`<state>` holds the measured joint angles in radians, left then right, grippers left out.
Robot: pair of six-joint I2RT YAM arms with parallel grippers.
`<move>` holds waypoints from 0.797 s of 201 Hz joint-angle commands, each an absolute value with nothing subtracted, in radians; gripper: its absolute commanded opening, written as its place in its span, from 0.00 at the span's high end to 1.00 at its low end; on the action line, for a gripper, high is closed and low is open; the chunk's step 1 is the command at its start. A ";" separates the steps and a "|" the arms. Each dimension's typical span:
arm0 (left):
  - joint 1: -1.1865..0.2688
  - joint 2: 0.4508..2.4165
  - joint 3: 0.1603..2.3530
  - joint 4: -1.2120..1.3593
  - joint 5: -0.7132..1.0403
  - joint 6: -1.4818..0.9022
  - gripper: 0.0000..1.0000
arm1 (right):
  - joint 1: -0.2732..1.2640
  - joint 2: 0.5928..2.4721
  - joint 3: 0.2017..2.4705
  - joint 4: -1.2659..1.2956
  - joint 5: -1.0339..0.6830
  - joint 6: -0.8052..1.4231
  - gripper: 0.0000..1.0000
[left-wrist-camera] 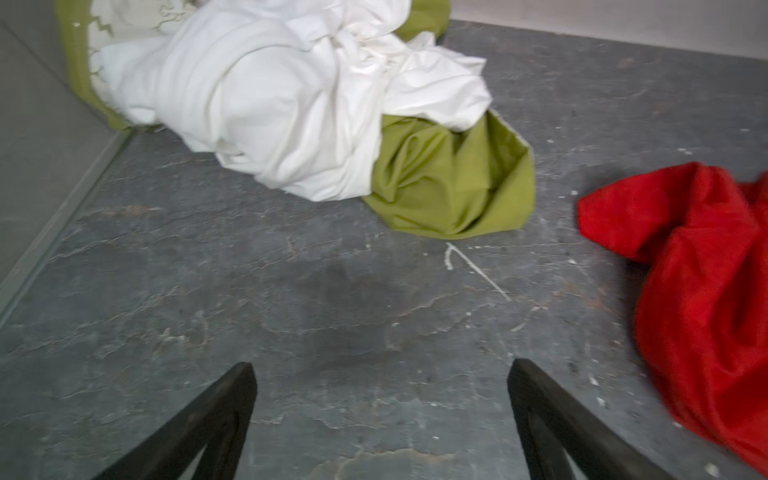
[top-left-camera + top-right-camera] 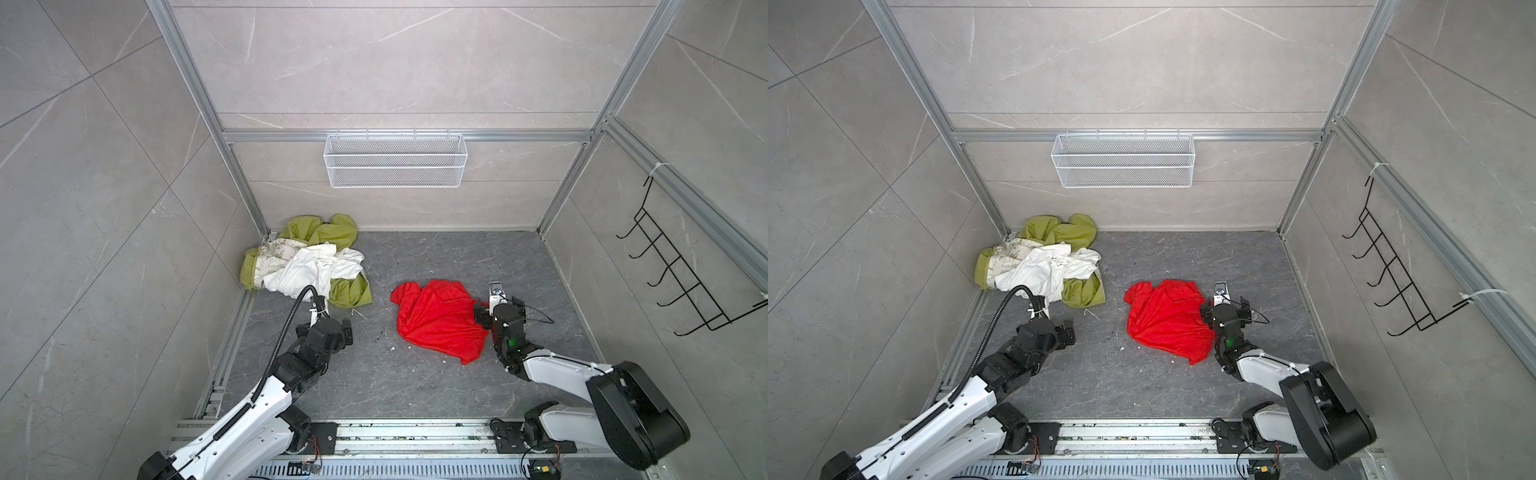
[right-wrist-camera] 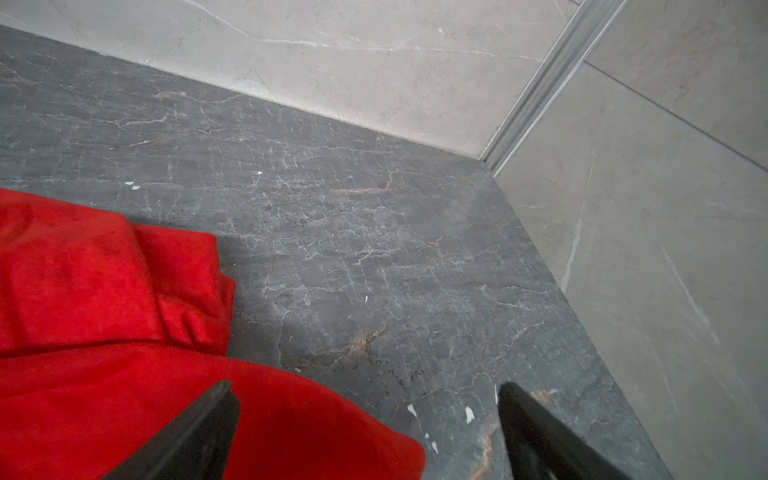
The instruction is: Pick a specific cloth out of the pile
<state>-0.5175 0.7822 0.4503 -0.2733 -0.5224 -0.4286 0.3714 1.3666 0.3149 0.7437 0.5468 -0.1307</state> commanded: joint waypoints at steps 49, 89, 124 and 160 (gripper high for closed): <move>-0.251 0.904 0.475 -0.081 -0.392 -0.277 0.03 | 0.309 1.479 0.253 1.116 0.561 -0.086 0.00; -0.179 1.035 0.510 0.025 -0.383 -0.176 0.02 | 0.204 1.458 0.264 1.040 0.432 0.009 0.00; -0.131 1.135 0.511 0.130 -0.362 -0.091 0.02 | 0.134 1.511 0.296 1.011 0.335 0.054 0.00; -0.081 1.216 0.510 0.182 -0.275 -0.038 0.02 | 0.117 1.516 0.331 0.938 0.317 0.068 0.00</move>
